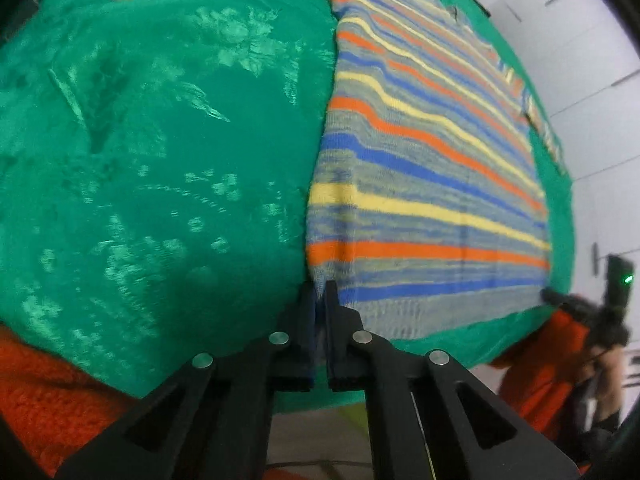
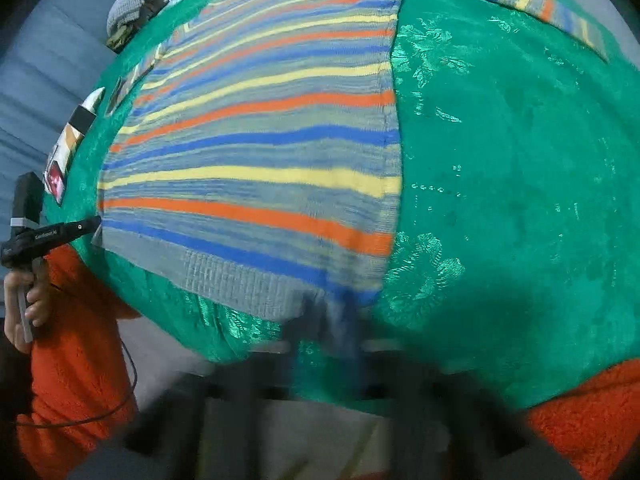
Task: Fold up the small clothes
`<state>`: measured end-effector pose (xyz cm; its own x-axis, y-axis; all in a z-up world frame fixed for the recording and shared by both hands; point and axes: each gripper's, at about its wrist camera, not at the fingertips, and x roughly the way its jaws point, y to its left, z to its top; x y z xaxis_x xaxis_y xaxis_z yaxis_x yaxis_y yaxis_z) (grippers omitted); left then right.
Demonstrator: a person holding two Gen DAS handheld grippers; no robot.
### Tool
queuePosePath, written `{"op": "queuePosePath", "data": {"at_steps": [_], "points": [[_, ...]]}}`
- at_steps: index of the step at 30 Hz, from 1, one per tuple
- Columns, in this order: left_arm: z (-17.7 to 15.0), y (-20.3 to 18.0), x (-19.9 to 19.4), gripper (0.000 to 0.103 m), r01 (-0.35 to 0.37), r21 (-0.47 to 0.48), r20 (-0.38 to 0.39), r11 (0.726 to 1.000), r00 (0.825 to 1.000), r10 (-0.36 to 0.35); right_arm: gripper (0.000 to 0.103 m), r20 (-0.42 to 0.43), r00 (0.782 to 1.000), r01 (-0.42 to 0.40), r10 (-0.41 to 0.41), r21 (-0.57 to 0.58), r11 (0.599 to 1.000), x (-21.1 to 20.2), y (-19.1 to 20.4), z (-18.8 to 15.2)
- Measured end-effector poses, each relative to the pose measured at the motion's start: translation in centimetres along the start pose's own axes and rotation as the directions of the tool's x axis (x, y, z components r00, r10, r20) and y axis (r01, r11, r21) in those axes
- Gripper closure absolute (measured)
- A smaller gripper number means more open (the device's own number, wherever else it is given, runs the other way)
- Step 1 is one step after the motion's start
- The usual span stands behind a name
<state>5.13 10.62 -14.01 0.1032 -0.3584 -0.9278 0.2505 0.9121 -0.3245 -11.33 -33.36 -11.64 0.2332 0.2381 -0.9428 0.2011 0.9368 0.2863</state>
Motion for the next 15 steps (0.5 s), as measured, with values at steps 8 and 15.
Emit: {"op": "queuePosePath", "data": {"at_steps": [8,15], "points": [[0.3,-1.4,1.5,0.102,-0.117,0.049,-0.014,0.992,0.993,0.118,0.100,-0.028,0.998,0.064,-0.063,0.044,0.997,0.6,-1.6,-0.4],[-0.1,-2.7,1.6,0.098,-0.181,0.071,0.003,0.981,0.983,0.182,0.101,-0.016,0.997,0.072,-0.071,0.047,0.996,0.4,-1.6,-0.5]]}}
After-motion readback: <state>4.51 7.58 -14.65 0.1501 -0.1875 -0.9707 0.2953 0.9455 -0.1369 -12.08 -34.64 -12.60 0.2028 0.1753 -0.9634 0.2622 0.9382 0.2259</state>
